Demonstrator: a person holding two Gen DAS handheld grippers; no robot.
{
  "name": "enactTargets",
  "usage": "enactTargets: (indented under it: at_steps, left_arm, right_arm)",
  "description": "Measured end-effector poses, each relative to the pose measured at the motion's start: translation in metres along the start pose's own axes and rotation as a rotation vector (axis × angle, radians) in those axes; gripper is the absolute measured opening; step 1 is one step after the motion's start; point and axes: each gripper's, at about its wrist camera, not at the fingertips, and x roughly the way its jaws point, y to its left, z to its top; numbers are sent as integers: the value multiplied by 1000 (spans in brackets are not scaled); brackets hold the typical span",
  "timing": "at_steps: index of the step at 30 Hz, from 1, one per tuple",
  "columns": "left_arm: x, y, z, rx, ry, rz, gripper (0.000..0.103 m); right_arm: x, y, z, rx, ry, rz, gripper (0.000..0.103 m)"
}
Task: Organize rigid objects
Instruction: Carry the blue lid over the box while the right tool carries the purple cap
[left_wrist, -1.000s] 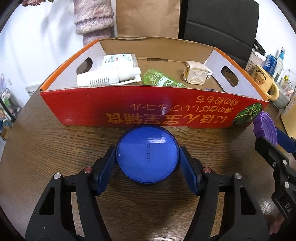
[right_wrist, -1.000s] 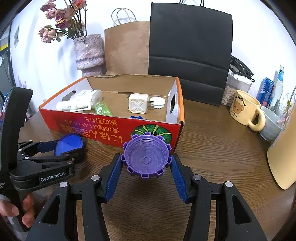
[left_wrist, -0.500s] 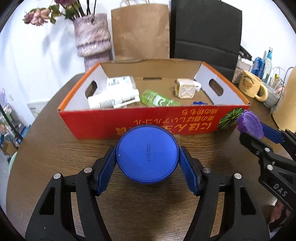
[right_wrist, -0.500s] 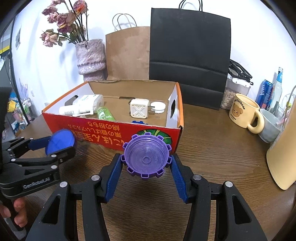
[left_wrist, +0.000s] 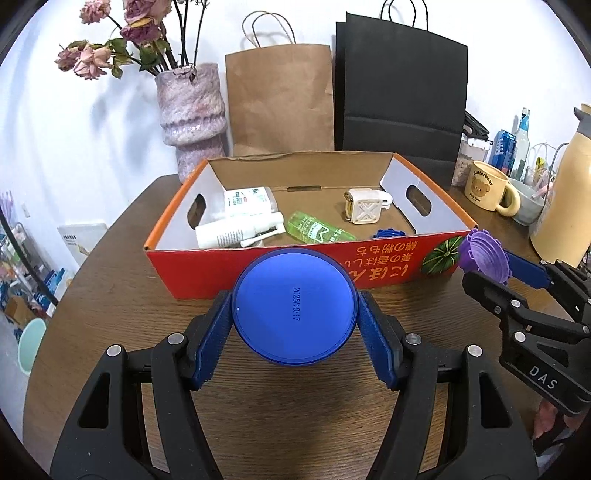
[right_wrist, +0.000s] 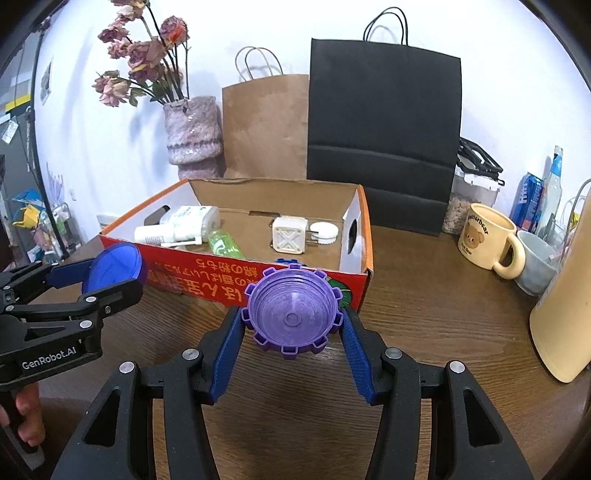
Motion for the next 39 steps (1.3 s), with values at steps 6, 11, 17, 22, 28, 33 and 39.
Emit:
enactTargets:
  at_steps: [6,11,17,22,28,33,39]
  left_arm:
    - [-8,7,1,-1,-21,6,63]
    - [-12,9,4,-8,-33,5,63]
    - [-16,11,8,-12,-47,0,63]
    - [-20,14,15,-18,-71,9,63]
    - [-20,21,24,-32,-93,16,63]
    - [-18,26,31,-44,-110,22,63]
    - [-12,30,40,-58,-119,32,63]
  right_arm:
    - [-10,9,2,-12,-28,5,57]
    - [-15,17,5,-15,-45,9,58]
    - [-18,23,8,-10,-55,9,58]
    - [-16,27,14,5,-66,7,58]
    - [-14,31,23,22,-86,2,58]
    - [-11,33,30,34,-97,1,58]
    - [-1,35,39,50,-103,3,58]
